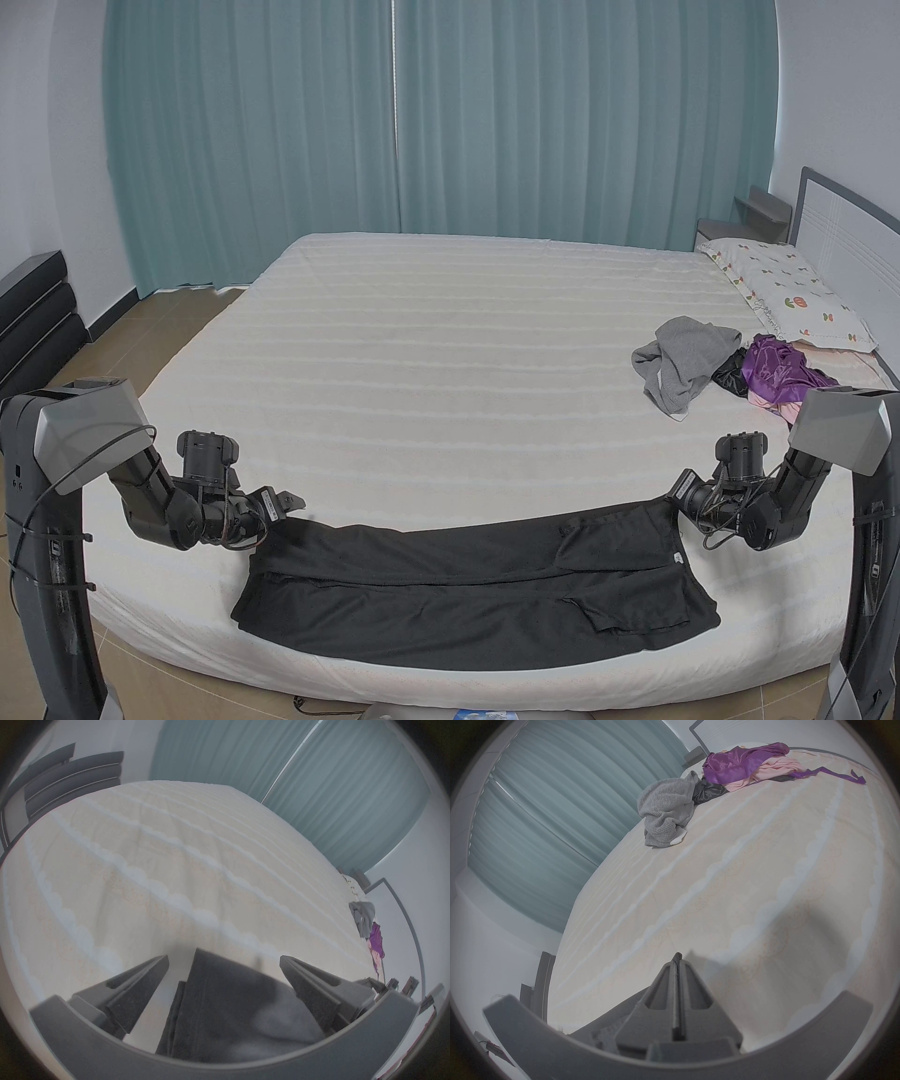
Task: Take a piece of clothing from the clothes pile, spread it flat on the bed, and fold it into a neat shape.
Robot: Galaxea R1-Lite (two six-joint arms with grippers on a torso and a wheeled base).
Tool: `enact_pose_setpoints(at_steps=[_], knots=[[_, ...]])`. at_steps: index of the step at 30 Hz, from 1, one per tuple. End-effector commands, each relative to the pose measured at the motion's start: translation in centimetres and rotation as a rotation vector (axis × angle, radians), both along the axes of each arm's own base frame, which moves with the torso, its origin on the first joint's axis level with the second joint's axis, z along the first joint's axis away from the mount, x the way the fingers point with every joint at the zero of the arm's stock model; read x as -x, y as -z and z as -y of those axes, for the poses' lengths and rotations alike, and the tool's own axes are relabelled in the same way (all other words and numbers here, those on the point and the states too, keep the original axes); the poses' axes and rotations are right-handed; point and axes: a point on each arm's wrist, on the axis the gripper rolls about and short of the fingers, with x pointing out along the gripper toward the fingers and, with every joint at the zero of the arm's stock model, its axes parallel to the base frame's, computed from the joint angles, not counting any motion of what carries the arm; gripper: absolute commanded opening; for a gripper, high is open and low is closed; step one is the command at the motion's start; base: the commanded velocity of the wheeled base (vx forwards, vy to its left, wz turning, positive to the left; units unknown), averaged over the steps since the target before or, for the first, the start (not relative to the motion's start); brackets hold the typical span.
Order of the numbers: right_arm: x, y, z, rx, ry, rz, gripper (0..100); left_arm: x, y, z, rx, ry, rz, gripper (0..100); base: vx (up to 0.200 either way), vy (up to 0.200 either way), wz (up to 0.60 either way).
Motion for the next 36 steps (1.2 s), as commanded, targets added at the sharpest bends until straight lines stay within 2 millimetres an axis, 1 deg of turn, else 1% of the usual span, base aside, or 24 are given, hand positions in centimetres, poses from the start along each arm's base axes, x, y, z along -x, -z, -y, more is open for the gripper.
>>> enact_pose_setpoints(at_steps=[1, 3, 4, 13, 19, 20, 22, 28, 36], knots=[[0.1, 0.1, 0.0, 0.000, -0.002, -0.003, 0, 0.8, 0.2, 0.1, -0.012, 0.018, -0.021, 100, 0.000, 0.000, 0.00], [0.1, 0.1, 0.0, 0.000, -0.002, -0.003, 0, 1.1, 0.2, 0.1, -0.010, 0.023, -0.028, 100, 0.000, 0.000, 0.00], [0.1, 0.1, 0.0, -0.001, -0.003, -0.003, 0, 1.2, 0.2, 0.1, -0.011, 0.026, -0.029, 0, 0.000, 0.000, 0.00], [0.1, 0.1, 0.0, 0.000, -0.002, -0.003, 0, 0.9, 0.1, 0.0, -0.010, 0.006, -0.024, 0, 0.000, 0.000, 0.00], [0.0, 0.0, 0.0, -0.001, 0.000, 0.000, 0, 0.3, -0.3, 0.0, 0.044, -0.057, 0.036, 0, 0.000, 0.000, 0.00], [0.0, -0.1, 0.0, -0.004, 0.002, 0.004, 0, 0.0, -0.5, -0.2, 0.042, -0.078, 0.070, 0, 0.000, 0.000, 0.00], [0.0, -0.2, 0.1, -0.003, 0.003, 0.006, 0, -0.1, -0.5, -0.2, 0.039, -0.084, 0.076, 0, 0.000, 0.000, 0.00], [-0.2, -0.4, 0.2, -0.004, 0.009, 0.015, 0, -1.1, -0.1, -0.3, 0.019, -0.109, 0.107, 0, 0.000, 0.000, 0.00], [-0.4, -0.8, 0.4, 0.005, 0.027, 0.052, 0, -1.6, 0.3, -0.5, 0.017, -0.116, 0.112, 0, 0.000, 0.000, 0.00]])
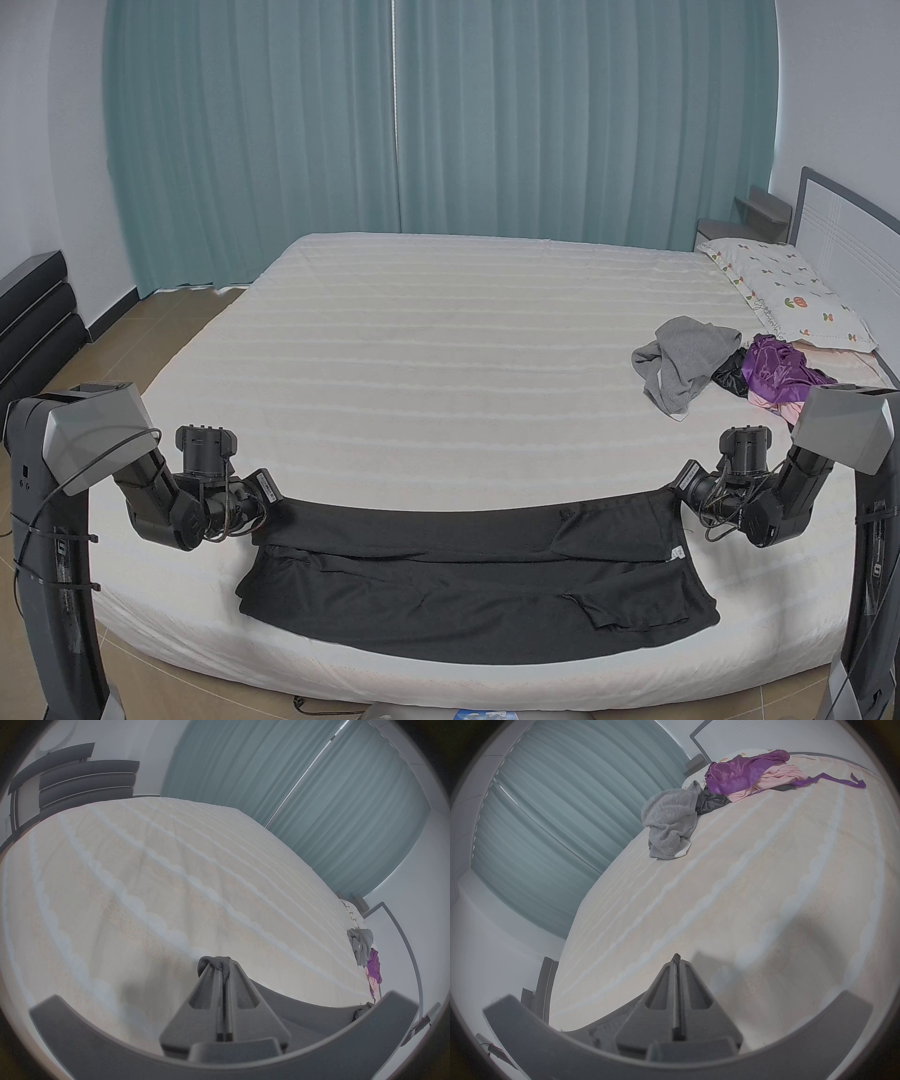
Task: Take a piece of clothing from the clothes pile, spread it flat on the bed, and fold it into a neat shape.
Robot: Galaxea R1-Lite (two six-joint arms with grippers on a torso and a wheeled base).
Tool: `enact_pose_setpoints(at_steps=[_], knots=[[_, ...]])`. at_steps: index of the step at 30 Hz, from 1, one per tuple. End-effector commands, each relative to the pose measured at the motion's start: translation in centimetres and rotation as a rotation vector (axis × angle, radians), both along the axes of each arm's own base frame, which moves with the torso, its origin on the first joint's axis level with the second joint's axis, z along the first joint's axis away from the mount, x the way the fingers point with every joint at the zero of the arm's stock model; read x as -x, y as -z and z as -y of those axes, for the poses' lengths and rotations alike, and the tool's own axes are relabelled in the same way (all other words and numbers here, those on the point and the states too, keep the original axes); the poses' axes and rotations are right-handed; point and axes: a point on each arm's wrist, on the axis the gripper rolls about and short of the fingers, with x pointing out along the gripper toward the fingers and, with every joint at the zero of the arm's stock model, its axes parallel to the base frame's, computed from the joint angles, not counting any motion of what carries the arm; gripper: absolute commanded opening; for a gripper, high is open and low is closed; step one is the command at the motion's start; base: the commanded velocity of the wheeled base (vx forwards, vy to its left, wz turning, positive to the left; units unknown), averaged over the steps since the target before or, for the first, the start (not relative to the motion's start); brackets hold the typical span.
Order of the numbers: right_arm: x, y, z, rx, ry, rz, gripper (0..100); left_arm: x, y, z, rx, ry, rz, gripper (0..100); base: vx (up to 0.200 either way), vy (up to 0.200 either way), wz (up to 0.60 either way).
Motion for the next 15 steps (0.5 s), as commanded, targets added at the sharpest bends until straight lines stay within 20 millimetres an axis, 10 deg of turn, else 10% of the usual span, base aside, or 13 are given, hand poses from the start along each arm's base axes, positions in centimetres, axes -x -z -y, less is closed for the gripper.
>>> enact_pose_setpoints(at_steps=[1, 10, 11, 12, 13, 15], knots=[[-0.06, 0.07, -0.02, 0.009, 0.008, 0.012, 0, -0.55, 0.59, -0.14, 0.000, -0.006, 0.000, 0, 0.000, 0.000, 0.00], [0.07, 0.68, -0.47, 0.012, -0.003, -0.005, 0, -0.78, 0.78, -0.10, -0.008, -0.014, 0.000, 0, 0.000, 0.000, 0.00], [0.09, 0.75, -0.53, 0.013, -0.005, -0.008, 100, -0.76, 0.80, -0.10, -0.008, -0.014, -0.003, 0, 0.000, 0.000, 0.00], [0.07, 0.80, -0.53, 0.014, -0.005, -0.009, 100, -0.75, 0.81, -0.10, -0.007, -0.015, -0.005, 0, 0.000, 0.000, 0.00], [0.07, 0.80, -0.53, 0.014, -0.005, -0.009, 100, -0.75, 0.81, -0.10, -0.007, -0.015, -0.005, 100, 0.000, 0.000, 0.00], [0.06, 0.81, -0.54, 0.014, -0.008, -0.012, 100, -0.75, 0.81, -0.10, -0.007, -0.015, -0.005, 100, 0.000, 0.000, 0.00]])
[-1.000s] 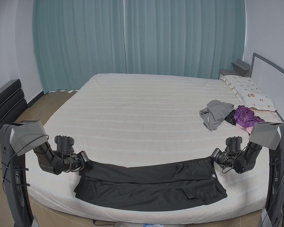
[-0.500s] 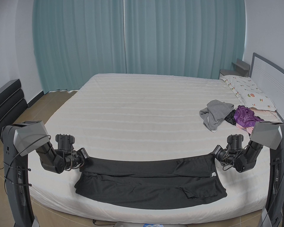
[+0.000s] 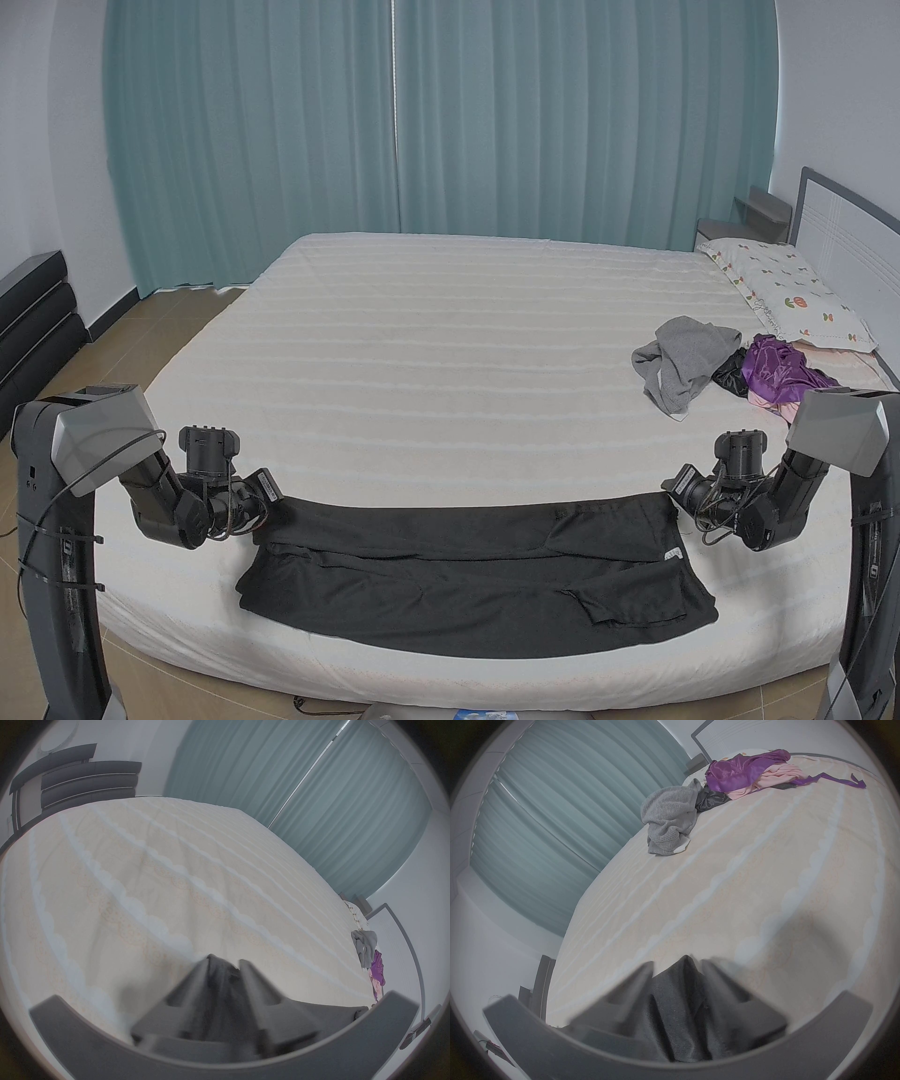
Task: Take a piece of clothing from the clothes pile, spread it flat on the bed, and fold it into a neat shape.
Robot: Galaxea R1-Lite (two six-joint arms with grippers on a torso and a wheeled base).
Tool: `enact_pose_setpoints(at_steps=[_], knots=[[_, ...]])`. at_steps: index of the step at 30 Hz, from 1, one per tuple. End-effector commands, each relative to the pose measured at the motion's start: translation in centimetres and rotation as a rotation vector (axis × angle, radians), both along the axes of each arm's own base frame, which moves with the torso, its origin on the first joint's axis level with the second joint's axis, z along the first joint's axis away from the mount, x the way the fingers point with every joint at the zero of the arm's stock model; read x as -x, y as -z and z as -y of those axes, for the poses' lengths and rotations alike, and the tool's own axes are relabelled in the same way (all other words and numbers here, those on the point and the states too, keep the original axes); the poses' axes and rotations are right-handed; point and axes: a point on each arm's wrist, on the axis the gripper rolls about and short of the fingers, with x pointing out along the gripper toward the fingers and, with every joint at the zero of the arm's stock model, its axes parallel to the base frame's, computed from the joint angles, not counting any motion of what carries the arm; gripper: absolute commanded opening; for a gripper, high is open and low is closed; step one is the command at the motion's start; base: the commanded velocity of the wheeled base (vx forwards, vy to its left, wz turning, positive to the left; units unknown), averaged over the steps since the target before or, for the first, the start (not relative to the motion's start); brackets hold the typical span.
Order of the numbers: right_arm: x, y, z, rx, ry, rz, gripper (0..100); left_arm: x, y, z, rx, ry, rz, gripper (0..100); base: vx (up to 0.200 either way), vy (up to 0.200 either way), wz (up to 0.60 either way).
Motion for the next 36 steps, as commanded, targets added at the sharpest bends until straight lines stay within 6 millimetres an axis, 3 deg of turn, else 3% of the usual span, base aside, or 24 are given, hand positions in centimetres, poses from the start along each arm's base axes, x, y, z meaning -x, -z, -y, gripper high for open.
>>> enact_pose_setpoints(at_steps=[1, 7, 8, 11, 20, 26, 36], knots=[[0.1, 0.2, -0.1, -0.003, -0.004, -0.010, 100, 0.0, 0.1, 0.0, 0.001, 0.001, -0.004, 100, 0.000, 0.000, 0.00], [1.3, -1.8, 0.4, -0.058, 0.019, 0.008, 100, 1.1, -0.2, -0.1, 0.013, -0.013, -0.024, 100, 0.000, 0.000, 0.00], [2.3, -3.2, 0.5, -0.104, 0.022, 0.011, 100, 2.2, -2.0, -0.5, 0.052, -0.044, -0.008, 100, 0.000, 0.000, 0.00], [4.2, -4.5, 0.6, -0.147, 0.001, -0.003, 100, 4.4, -3.8, -1.0, 0.092, -0.064, -0.014, 100, 0.000, 0.000, 0.00], [9.4, -4.5, 0.7, -0.182, 0.011, -0.067, 100, 10.7, -3.9, -0.7, 0.141, -0.072, -0.133, 100, 0.000, 0.000, 0.00], [10.8, -3.8, 0.3, -0.205, -0.012, -0.058, 100, 11.5, -3.1, -0.3, 0.139, -0.063, -0.161, 100, -0.200, 0.000, 0.00], [11.3, -2.8, -0.1, -0.203, -0.026, -0.084, 100, 11.7, -0.5, 1.9, 0.035, -0.060, -0.229, 100, 0.000, 0.000, 0.00]])
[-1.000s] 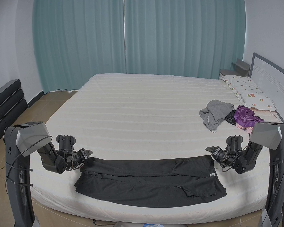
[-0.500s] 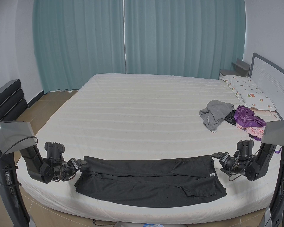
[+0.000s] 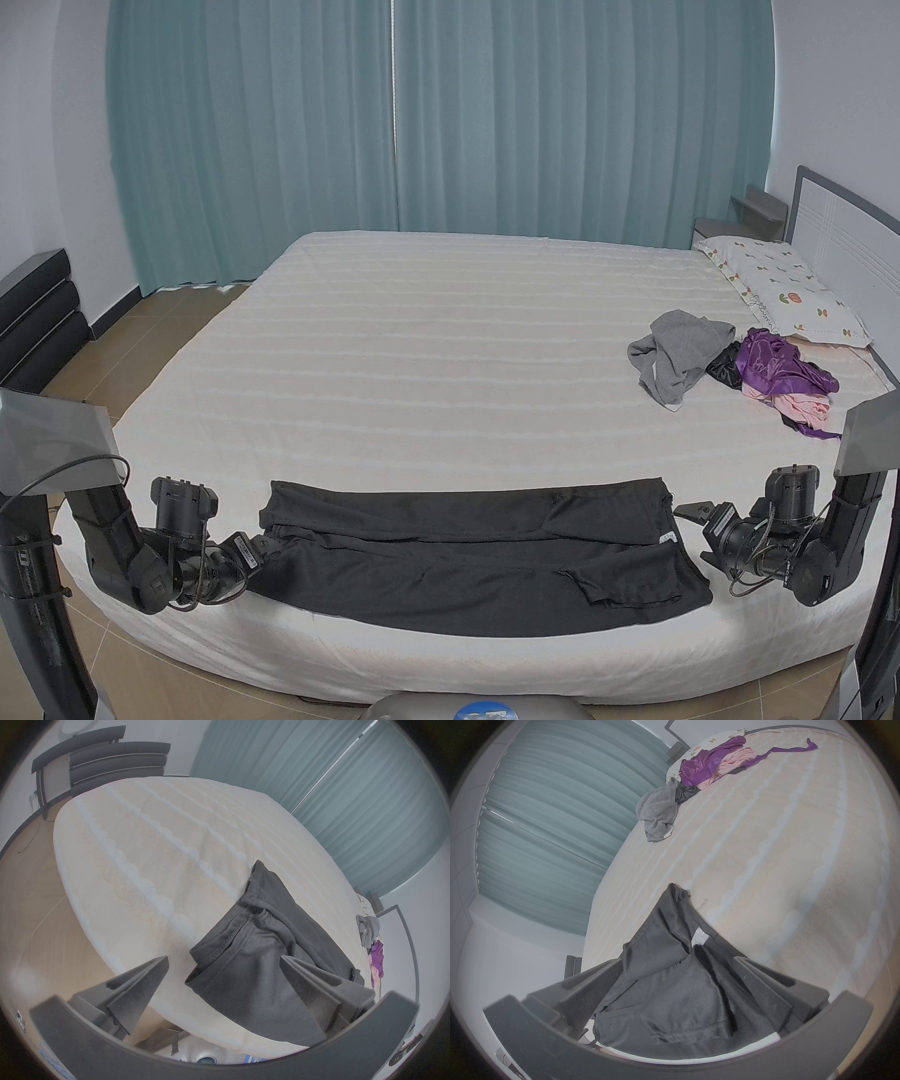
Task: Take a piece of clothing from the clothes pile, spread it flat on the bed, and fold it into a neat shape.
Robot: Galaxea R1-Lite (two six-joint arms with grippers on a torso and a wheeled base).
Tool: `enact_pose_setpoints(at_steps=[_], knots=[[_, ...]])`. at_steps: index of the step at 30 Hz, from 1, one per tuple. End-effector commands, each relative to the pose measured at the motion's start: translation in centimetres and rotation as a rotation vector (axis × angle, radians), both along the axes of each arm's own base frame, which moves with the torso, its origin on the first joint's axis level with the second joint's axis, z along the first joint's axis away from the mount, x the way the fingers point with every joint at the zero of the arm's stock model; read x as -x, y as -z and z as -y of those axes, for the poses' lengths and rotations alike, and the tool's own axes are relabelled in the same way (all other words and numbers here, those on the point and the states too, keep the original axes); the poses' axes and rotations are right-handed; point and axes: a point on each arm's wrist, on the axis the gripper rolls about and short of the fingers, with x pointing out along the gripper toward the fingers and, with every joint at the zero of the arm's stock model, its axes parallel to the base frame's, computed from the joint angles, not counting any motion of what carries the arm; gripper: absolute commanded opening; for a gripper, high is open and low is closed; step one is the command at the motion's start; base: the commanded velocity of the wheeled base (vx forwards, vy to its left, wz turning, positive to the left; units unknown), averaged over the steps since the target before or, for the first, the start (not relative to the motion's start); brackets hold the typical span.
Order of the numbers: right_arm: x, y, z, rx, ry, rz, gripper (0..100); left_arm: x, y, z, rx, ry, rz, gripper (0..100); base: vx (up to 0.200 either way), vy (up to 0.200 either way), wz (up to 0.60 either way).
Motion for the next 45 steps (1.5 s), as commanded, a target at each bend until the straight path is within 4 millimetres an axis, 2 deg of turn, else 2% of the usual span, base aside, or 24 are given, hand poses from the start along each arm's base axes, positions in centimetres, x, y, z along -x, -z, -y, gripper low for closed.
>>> enact_pose_setpoints(at_steps=[1, 12, 13, 28, 39, 40, 45], knots=[[0.2, 0.7, -0.3, 0.000, -0.012, -0.029, 100, 0.0, 1.3, 0.6, -0.017, 0.013, -0.028, 100, 0.000, 0.000, 0.00], [0.2, 1.0, -0.5, 0.003, -0.016, -0.026, 100, -1.5, 2.6, 0.6, -0.081, 0.012, 0.027, 100, 0.000, 0.000, 0.00], [0.2, 1.0, -0.5, 0.004, -0.018, -0.028, 100, -1.5, 2.6, 0.7, -0.088, 0.010, 0.031, 0, 0.000, 0.000, 0.00], [1.0, 1.1, -0.6, 0.026, -0.029, -0.049, 100, 1.2, 2.2, 0.0, -0.117, -0.015, -0.007, 0, 0.000, 0.000, 0.00], [1.0, 1.3, -0.6, 0.032, -0.034, -0.053, 100, 1.6, 2.2, -0.1, -0.154, -0.041, -0.018, 0, 0.000, 0.000, 0.00], [1.0, 1.3, -0.6, 0.032, -0.034, -0.053, 100, 1.6, 2.2, -0.1, -0.155, -0.039, -0.018, 100, 0.000, 0.000, 0.00], [1.0, 1.4, -0.6, 0.032, -0.035, -0.056, 100, 1.3, 2.0, -0.2, -0.150, -0.044, 0.001, 100, 0.000, 0.000, 0.00]])
